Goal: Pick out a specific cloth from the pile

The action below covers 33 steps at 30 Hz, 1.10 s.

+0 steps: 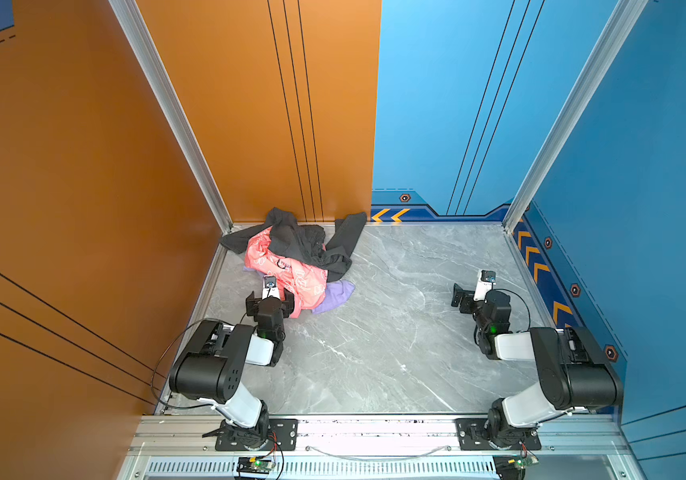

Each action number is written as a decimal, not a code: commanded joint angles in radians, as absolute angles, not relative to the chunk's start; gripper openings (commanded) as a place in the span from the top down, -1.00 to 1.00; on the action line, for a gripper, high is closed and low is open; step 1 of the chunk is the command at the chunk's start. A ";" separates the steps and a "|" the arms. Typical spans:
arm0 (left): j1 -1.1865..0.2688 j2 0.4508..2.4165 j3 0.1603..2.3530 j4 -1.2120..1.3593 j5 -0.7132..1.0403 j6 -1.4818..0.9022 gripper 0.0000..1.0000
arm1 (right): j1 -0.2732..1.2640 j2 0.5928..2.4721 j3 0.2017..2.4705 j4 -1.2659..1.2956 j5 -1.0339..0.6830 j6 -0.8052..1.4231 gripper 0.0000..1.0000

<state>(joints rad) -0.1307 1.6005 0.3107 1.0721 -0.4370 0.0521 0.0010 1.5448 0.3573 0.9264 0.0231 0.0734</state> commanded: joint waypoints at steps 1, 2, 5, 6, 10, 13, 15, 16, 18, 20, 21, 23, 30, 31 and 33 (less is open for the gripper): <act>-0.123 1.585 0.331 1.059 -0.410 0.039 -0.96 | 0.008 1.548 0.373 0.913 0.038 0.060 -1.00; -0.124 1.583 0.331 1.058 -0.411 0.040 -0.96 | 0.007 1.548 0.373 0.913 0.038 0.058 -1.00; -0.121 1.585 0.333 1.058 -0.412 0.037 -0.96 | 0.007 1.548 0.373 0.913 0.038 0.059 -1.00; -0.119 1.585 0.335 1.051 -0.409 0.035 -0.96 | 0.007 1.548 0.373 0.913 0.038 0.060 -1.00; -0.103 1.579 0.347 1.019 -0.394 0.017 -0.96 | 0.006 1.548 0.374 0.911 0.038 0.059 -1.00; -0.094 1.577 0.351 1.009 -0.384 0.008 -0.96 | 0.005 1.548 0.374 0.908 0.040 0.061 -1.00; -0.093 1.578 0.351 1.009 -0.385 0.009 -0.96 | 0.006 1.548 0.374 0.908 0.055 0.064 -1.00; -0.093 1.578 0.352 1.008 -0.384 0.009 -0.96 | 0.005 1.547 0.373 0.908 0.059 0.069 -1.00; -0.085 1.577 0.356 0.996 -0.374 0.001 -0.96 | 0.005 1.548 0.374 0.908 0.060 0.069 -1.00; -0.076 1.575 0.356 0.990 -0.365 -0.007 -0.96 | 0.006 1.548 0.376 0.905 0.067 0.069 -1.00; -0.074 1.575 0.358 0.986 -0.361 -0.009 -0.96 | 0.009 1.548 0.376 0.904 0.073 0.068 -1.00; -0.072 1.575 0.358 0.986 -0.360 -0.010 -0.96 | 0.012 1.548 0.376 0.905 0.078 0.067 -1.00; -0.060 1.547 0.347 0.983 -0.371 -0.030 -0.96 | 0.033 1.453 0.376 0.829 0.112 0.052 -1.00; -0.057 1.520 0.339 0.965 -0.364 -0.037 -0.96 | 0.038 1.411 0.384 0.768 0.123 0.052 -1.00; -0.062 1.493 0.313 0.996 -0.349 -0.023 -0.96 | 0.046 1.308 0.395 0.659 0.127 0.058 -1.00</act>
